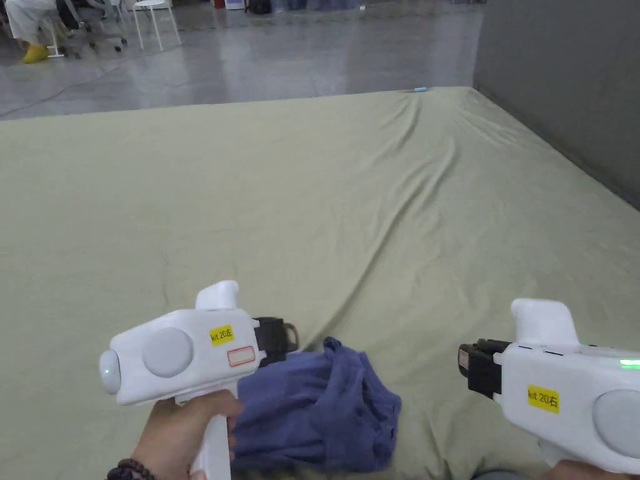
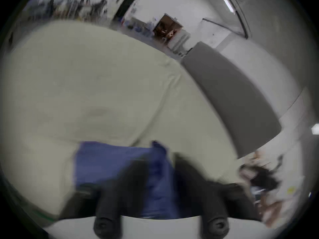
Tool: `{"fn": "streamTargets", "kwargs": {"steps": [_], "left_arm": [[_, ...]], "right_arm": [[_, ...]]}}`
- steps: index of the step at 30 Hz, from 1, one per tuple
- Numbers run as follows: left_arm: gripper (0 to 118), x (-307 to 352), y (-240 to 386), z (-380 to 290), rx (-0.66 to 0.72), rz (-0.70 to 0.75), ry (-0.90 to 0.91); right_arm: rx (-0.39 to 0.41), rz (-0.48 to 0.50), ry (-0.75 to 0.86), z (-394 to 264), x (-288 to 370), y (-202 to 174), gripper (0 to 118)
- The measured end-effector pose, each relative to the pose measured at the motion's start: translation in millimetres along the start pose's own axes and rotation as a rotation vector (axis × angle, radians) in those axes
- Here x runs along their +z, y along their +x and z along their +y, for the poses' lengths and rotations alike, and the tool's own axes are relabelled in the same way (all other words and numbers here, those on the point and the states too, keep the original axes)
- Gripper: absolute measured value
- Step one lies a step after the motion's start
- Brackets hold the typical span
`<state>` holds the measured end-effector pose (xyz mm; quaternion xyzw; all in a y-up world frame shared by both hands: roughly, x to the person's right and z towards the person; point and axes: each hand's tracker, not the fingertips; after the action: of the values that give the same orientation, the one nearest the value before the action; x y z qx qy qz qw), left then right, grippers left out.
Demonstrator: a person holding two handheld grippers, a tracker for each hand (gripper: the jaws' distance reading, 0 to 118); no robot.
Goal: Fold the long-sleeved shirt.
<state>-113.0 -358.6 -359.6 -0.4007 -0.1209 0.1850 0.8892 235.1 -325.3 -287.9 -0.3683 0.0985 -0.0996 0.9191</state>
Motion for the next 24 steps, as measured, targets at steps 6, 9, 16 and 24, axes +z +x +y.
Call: {"fn": "streamTargets", "kwargs": {"steps": [6,9,16,24], "left_arm": [[0,-37.0,5.8,-45.3,-0.062,0.032,-0.094],[0,-65.6,27.8,-59.7,-0.119,-0.003,-0.046],[0,-133.9,77.4,-93.4,-0.025,-0.109,-0.162],[0,-112.3,88.8,-67.3,-0.087,-0.136,-0.151]], "right_arm": [[0.034,0.021,0.001,1.7,-6.0,-13.0,0],[0.037,0.035,-0.003,-1.0,-4.6,-14.9,0],[0.041,0.020,-0.022,-5.0,-4.8,-8.7,0],[0.015,-0.009,-0.021,-4.8,-2.5,0.7,0]]}}
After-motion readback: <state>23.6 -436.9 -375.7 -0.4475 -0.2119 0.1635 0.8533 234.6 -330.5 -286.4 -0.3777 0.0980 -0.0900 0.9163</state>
